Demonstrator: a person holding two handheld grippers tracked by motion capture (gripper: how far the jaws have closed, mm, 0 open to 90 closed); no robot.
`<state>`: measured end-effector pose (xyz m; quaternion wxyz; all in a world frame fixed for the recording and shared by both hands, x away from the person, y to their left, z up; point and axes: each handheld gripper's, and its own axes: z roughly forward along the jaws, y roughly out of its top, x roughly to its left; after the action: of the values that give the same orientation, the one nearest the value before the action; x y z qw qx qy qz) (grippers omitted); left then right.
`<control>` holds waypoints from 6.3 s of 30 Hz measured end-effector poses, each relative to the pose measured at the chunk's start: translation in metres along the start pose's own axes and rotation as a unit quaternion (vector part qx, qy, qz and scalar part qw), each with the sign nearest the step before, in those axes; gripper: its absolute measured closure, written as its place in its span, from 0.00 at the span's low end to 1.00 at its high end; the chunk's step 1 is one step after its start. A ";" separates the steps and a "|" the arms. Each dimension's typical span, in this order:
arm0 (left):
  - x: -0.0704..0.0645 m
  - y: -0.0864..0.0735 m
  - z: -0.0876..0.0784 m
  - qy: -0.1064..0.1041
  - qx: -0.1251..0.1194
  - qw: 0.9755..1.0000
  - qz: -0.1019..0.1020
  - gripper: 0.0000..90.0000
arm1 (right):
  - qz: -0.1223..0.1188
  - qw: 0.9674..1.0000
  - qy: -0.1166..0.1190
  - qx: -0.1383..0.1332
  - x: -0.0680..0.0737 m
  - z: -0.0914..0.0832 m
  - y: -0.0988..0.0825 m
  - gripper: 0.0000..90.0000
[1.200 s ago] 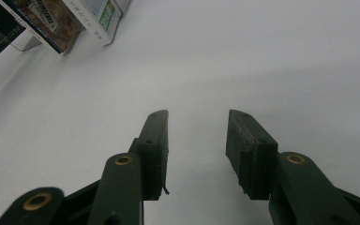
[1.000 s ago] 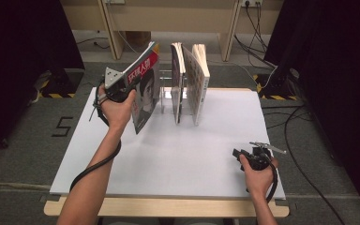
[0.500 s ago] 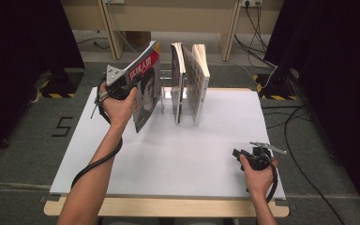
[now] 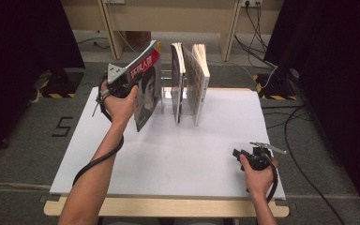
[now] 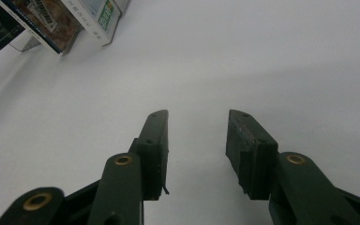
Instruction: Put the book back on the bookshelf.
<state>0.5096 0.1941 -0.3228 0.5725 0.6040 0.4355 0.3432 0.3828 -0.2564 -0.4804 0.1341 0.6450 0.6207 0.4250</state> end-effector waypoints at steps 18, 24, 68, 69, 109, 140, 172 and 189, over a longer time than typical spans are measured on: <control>0.003 -0.001 0.012 0.012 -0.004 1.000 -0.004 0.96 | 0.001 1.000 0.001 -0.001 0.000 0.000 0.000 0.66; 0.004 0.000 0.016 0.012 -0.004 1.000 -0.006 0.96 | -0.003 1.000 0.001 -0.002 0.000 0.001 0.000 0.66; 0.007 0.003 0.037 0.026 -0.008 1.000 -0.004 0.96 | 0.004 1.000 0.002 0.000 -0.001 0.001 -0.001 0.66; 0.008 0.003 0.038 0.027 -0.009 1.000 -0.005 0.96 | 0.005 1.000 0.002 0.000 -0.001 0.001 -0.001 0.66; 0.015 -0.002 0.055 0.054 -0.041 0.998 -0.012 0.96 | 0.000 1.000 0.002 0.003 -0.002 0.003 0.000 0.66; 0.031 -0.026 0.042 0.057 -0.015 0.998 0.013 0.90 | 0.001 1.000 0.006 0.013 0.000 0.005 -0.001 0.66; 0.037 0.003 0.052 -0.014 0.111 0.988 -0.105 0.96 | 0.005 0.999 0.006 0.036 0.000 0.009 -0.002 0.65; 0.014 0.003 0.053 0.037 0.021 0.999 0.012 0.96 | 0.004 0.999 0.010 0.032 -0.001 0.009 -0.002 0.66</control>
<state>0.5634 0.1864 -0.3266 0.5385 0.6081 0.4565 0.3632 0.3877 -0.2535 -0.4876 0.1052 0.6475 0.6327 0.4116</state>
